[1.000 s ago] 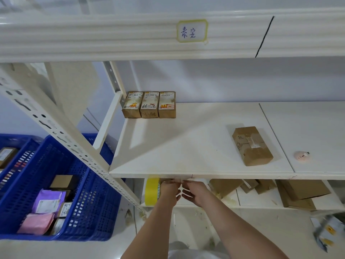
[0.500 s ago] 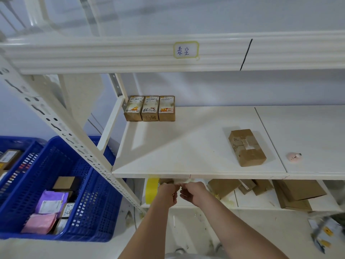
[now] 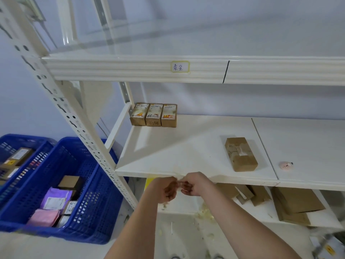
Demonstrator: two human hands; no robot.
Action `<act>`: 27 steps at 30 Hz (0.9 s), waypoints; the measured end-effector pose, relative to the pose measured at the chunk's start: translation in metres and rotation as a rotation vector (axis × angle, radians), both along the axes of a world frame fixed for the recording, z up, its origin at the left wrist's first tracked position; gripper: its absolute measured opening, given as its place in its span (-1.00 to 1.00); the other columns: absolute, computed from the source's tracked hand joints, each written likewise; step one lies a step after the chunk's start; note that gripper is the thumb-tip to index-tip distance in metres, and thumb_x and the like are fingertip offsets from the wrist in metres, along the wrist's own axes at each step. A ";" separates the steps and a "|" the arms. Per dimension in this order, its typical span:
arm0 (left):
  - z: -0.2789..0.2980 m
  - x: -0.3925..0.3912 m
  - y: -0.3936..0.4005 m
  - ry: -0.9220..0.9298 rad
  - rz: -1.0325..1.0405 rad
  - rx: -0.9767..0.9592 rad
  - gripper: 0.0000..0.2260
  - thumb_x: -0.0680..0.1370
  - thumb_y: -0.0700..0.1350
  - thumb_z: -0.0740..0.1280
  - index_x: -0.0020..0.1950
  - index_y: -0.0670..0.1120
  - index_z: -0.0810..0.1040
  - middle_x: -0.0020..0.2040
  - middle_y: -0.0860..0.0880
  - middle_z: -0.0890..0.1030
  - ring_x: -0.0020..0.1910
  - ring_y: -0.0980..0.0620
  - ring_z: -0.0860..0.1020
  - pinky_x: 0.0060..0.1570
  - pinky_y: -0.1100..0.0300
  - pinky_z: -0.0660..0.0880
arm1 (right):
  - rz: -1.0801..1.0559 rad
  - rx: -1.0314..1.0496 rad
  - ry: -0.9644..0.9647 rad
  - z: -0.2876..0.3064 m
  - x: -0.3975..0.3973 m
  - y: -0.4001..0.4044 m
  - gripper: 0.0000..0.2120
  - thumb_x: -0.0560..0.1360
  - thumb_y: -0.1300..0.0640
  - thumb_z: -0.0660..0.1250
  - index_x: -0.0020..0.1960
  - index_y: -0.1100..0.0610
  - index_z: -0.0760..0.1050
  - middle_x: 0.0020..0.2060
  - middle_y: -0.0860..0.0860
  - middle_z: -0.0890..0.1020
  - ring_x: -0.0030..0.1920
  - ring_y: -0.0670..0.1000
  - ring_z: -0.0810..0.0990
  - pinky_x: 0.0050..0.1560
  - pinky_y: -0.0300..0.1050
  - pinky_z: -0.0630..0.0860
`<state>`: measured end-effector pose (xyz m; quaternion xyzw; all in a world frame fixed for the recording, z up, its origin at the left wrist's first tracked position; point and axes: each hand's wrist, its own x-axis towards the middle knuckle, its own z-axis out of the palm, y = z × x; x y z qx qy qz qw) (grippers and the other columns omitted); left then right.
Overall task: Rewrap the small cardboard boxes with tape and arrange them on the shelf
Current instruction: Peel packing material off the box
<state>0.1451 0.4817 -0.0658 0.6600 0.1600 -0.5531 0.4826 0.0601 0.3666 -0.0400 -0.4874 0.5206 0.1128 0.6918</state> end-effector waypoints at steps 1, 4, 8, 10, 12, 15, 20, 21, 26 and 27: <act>0.001 0.000 0.001 -0.019 -0.003 0.022 -0.85 0.58 -0.16 0.37 -0.10 -0.24 0.61 -0.15 -0.18 0.59 -0.52 0.01 0.40 -0.49 0.28 0.45 | 0.003 0.001 0.000 0.001 0.001 0.001 -0.78 0.56 0.43 0.22 -0.23 0.27 0.46 -0.67 0.06 0.43 -0.65 -0.03 0.44 -0.37 -0.10 0.53; -0.001 0.004 0.004 -0.049 -0.042 0.082 -0.78 0.56 -0.17 0.36 0.11 -0.30 0.64 -0.10 -0.16 0.65 -0.56 -0.01 0.51 -0.38 0.23 0.51 | -0.028 0.027 -0.019 0.005 0.007 0.000 -0.78 0.58 0.43 0.18 -0.22 0.25 0.42 -0.66 0.05 0.40 -0.56 0.02 0.44 -0.40 -0.09 0.51; 0.010 0.008 0.005 -0.014 0.093 -0.027 -0.62 0.71 -0.08 0.17 0.17 -0.42 0.54 -0.12 -0.29 0.68 -0.24 -0.18 0.67 -0.20 0.01 0.64 | -0.064 0.039 -0.034 0.015 0.014 -0.009 -0.76 0.60 0.40 0.16 -0.23 0.23 0.38 -0.60 0.05 0.38 -0.47 0.01 0.42 -0.33 -0.05 0.50; 0.019 0.013 -0.004 0.067 0.216 -0.143 -0.48 0.72 0.04 0.13 0.22 -0.47 0.45 0.04 -0.38 0.64 -0.03 -0.30 0.65 -0.08 -0.12 0.62 | -0.070 0.089 -0.025 0.020 0.012 -0.013 -0.76 0.61 0.39 0.17 -0.22 0.25 0.39 -0.55 0.08 0.43 -0.40 0.02 0.44 -0.27 -0.05 0.52; 0.030 0.017 -0.017 0.100 0.208 -0.183 -0.42 0.68 0.13 0.18 0.23 -0.44 0.45 0.08 -0.36 0.62 0.00 -0.31 0.64 -0.11 -0.16 0.61 | -0.072 0.153 -0.001 0.026 0.009 -0.018 -0.79 0.61 0.40 0.22 -0.20 0.28 0.43 -0.39 0.10 0.48 -0.35 0.01 0.48 -0.19 -0.06 0.54; 0.042 0.017 -0.036 0.034 0.098 -0.131 -0.52 0.62 0.11 0.33 0.19 -0.33 0.49 -0.01 -0.25 0.65 -0.10 -0.25 0.66 -0.28 -0.11 0.64 | 0.007 0.212 0.020 0.039 0.002 -0.025 -0.76 0.60 0.35 0.30 -0.25 0.26 0.44 -0.38 0.06 0.47 -0.35 -0.02 0.49 -0.17 -0.10 0.51; 0.049 0.007 -0.063 0.038 0.162 -0.199 -0.88 0.58 -0.21 0.41 -0.09 -0.22 0.53 -0.28 -0.14 0.60 -0.29 -0.10 0.57 -0.39 0.09 0.58 | 0.186 0.071 0.045 0.061 -0.007 -0.050 -0.73 0.59 0.30 0.33 -0.27 0.19 0.41 -0.37 0.04 0.45 -0.33 -0.04 0.51 -0.17 -0.10 0.56; 0.050 0.005 -0.068 0.039 0.203 -0.236 -0.92 0.58 -0.26 0.41 -0.08 -0.23 0.54 -0.24 -0.15 0.61 -0.25 -0.11 0.59 -0.36 0.07 0.60 | 0.199 0.039 0.049 0.064 -0.010 -0.059 -0.76 0.59 0.30 0.34 -0.25 0.19 0.43 -0.34 0.04 0.47 -0.30 -0.04 0.52 -0.14 -0.10 0.58; 0.056 -0.004 -0.093 -0.006 0.299 -0.356 -0.97 0.60 -0.37 0.33 -0.04 -0.33 0.55 -0.02 -0.29 0.62 -0.12 -0.24 0.61 0.08 -0.04 0.58 | 0.230 -0.057 0.068 0.078 -0.034 -0.106 -0.81 0.57 0.30 0.38 -0.19 0.17 0.45 -0.30 0.04 0.53 -0.27 -0.03 0.55 -0.13 -0.10 0.54; 0.058 -0.006 -0.098 -0.012 0.283 -0.368 -0.97 0.60 -0.37 0.32 -0.02 -0.33 0.55 -0.01 -0.30 0.61 -0.10 -0.25 0.61 0.11 -0.05 0.57 | 0.243 -0.080 0.075 0.080 -0.040 -0.116 -0.82 0.56 0.29 0.40 -0.19 0.17 0.47 -0.31 0.04 0.54 -0.27 -0.03 0.56 -0.14 -0.10 0.54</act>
